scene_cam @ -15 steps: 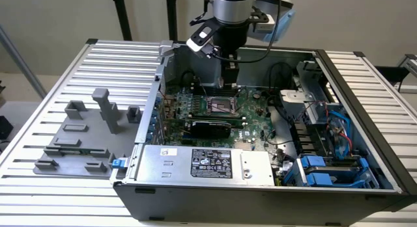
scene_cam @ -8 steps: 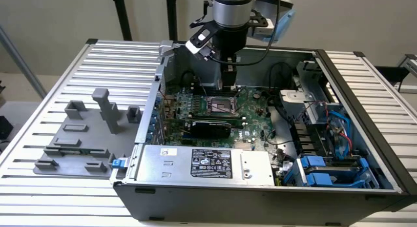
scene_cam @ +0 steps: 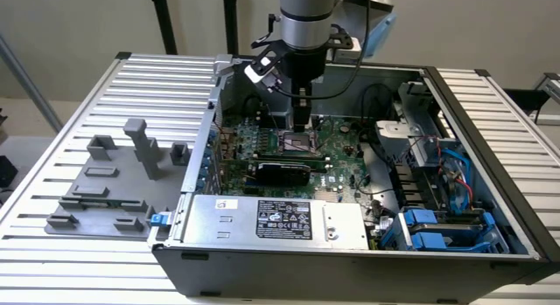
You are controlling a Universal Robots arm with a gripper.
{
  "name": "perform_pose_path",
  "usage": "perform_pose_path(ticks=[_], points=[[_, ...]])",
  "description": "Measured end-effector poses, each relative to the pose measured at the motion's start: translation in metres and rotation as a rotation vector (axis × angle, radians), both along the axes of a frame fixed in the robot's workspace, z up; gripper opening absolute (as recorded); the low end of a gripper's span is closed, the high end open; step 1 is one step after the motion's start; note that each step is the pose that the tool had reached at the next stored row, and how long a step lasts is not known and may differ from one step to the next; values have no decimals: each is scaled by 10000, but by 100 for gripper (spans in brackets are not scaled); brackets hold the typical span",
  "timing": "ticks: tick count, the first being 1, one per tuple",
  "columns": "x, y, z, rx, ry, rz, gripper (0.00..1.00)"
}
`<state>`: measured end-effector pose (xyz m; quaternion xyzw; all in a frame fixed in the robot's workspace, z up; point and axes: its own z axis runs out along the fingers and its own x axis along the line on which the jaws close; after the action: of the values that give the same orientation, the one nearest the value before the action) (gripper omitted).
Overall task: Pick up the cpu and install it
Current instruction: 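Place the cpu into insertion slot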
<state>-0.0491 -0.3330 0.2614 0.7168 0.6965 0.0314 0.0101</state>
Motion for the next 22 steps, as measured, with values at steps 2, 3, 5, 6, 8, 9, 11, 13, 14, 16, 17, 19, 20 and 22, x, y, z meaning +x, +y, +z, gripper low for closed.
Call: perform_pose_path(ticks=[2, 3, 5, 6, 8, 9, 11, 13, 14, 16, 17, 19, 20, 22], points=[[-8, -1, -36, 0, 6, -1, 55], [-9, -1, -55, 0, 8, 1, 55], [-9, -1, -84, -5, 8, 1, 55], [-9, -1, -90, -8, 8, 0, 55], [-9, -1, -104, -9, 0, 0, 55], [-9, -1, -121, -9, -3, 0, 55], [-9, -1, -157, -9, -3, 0, 55], [-9, -1, -193, -10, -3, 0, 55], [-9, -1, -211, -9, -3, 1, 55], [-9, -1, -249, -9, -3, 0, 55], [-9, -1, -267, -8, -3, 0, 55], [-9, -1, -300, -9, -3, 0, 55], [-9, 0, -311, -9, -3, -1, 55], [-9, 1, -333, -9, -3, 0, 55]])
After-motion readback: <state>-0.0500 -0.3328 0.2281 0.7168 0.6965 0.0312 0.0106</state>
